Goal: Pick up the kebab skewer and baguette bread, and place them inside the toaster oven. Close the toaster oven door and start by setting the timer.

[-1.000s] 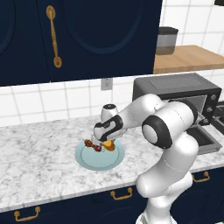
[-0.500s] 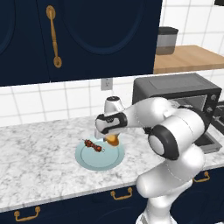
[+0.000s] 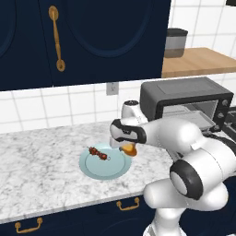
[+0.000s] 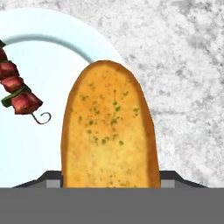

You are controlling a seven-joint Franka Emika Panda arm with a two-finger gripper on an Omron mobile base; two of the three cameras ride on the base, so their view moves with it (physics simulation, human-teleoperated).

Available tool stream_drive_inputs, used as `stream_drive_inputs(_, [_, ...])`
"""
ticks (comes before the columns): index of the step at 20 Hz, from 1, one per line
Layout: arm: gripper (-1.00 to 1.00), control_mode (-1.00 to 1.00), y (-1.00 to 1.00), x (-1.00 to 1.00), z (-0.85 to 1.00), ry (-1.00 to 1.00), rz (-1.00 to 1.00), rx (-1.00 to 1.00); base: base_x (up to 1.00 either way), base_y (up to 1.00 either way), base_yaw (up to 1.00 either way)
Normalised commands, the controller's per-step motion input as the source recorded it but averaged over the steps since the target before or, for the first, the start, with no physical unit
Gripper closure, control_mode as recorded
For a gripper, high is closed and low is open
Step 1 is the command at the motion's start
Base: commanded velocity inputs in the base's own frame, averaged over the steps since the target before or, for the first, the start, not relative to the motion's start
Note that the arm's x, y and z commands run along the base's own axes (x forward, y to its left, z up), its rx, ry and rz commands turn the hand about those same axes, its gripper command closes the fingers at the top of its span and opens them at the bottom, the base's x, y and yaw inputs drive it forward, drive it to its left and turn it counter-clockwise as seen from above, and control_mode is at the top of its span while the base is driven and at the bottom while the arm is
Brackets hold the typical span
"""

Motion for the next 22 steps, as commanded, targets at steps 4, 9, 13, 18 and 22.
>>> stream_drive_inputs(4, [1.00, -1.00, -0.31, -0.42, 0.33, 0.00, 0.00, 0.00, 0.00, 0.00, 0.00])
stream_drive_inputs(9, [1.00, -1.00, -0.31, -0.26, 0.31, 0.00, 0.00, 0.00, 0.00, 0.00, 0.00])
stream_drive_inputs(13, [1.00, -1.00, -0.10, -0.17, 0.31, 0.03, 0.00, 0.00, 0.00, 0.00, 0.00])
stream_drive_inputs(18, [1.00, -1.00, -0.07, -0.16, 0.02, 0.02, 0.00, 0.00, 0.00, 0.00, 0.00])
stream_drive_inputs(22, [1.00, -1.00, -0.16, -0.03, 0.00, 0.00, 0.00, 0.00, 0.00, 0.00, 0.00])
